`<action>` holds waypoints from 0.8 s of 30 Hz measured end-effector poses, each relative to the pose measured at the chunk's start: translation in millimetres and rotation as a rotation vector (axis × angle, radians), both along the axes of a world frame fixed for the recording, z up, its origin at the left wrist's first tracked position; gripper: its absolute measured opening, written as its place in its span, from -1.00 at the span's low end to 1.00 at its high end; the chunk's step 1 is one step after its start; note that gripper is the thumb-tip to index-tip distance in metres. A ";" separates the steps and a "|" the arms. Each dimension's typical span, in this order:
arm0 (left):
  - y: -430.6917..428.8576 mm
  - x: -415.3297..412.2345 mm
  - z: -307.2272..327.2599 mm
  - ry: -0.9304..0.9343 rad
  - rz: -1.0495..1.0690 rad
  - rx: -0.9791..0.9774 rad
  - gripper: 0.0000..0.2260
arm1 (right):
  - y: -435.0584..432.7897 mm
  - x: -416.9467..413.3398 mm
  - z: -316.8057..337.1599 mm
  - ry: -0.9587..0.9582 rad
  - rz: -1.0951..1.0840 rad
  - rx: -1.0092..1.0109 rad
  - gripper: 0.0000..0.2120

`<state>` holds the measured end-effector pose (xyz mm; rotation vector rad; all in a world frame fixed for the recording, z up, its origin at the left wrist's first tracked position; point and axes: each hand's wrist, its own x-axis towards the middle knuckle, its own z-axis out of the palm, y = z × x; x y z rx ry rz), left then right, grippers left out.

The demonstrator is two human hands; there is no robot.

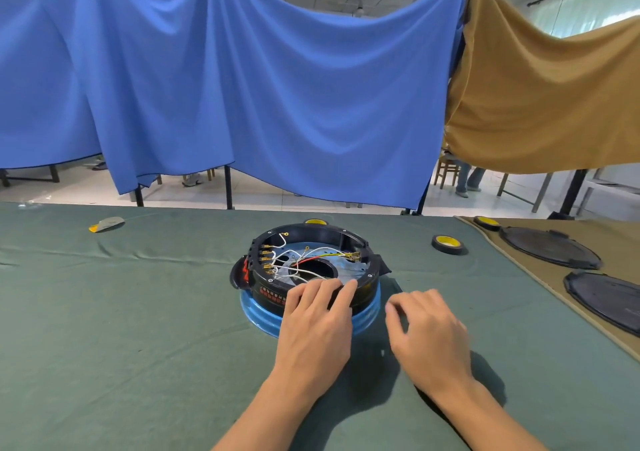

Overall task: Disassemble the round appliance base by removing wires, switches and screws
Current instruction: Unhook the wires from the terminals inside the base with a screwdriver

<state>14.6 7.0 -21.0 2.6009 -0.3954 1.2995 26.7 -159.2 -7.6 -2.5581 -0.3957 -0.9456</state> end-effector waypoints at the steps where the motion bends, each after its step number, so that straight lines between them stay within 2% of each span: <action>1: -1.1 0.8 -0.2 -0.009 0.006 -0.009 -0.64 | -4.1 1.7 1.4 -0.029 -0.096 -0.012 -0.97; 4: -5.1 1.3 -0.7 0.009 0.044 0.004 -0.63 | -17.8 9.9 -1.1 0.209 -0.332 -0.177 -0.78; 6: -7.5 2.0 -0.1 0.039 0.066 0.007 -0.62 | -25.4 15.4 -6.6 0.316 -0.326 -0.196 -0.74; 10: -11.3 4.6 3.9 0.054 0.050 -0.107 -0.69 | -31.5 24.0 -7.7 0.345 -0.278 -0.070 -0.79; 12: -11.9 5.4 6.1 0.035 0.043 -0.183 -0.71 | -32.4 23.1 -4.6 0.366 -0.306 0.040 -0.81; 15: -10.0 5.9 10.0 0.007 0.015 -0.327 -0.74 | -34.9 24.8 -0.8 0.312 -0.379 0.076 -0.78; 17: -6.4 5.5 12.8 0.006 -0.011 -0.429 -0.74 | -33.8 26.6 1.0 0.308 -0.345 0.216 -0.76; 20: 0.3 4.8 17.5 0.009 0.016 -0.549 -0.64 | -31.8 32.6 2.8 0.391 -0.229 0.560 -0.86; 24: 8.3 3.2 23.5 0.058 -0.064 -0.737 -0.53 | -33.1 38.9 7.1 0.422 -0.086 0.779 -0.89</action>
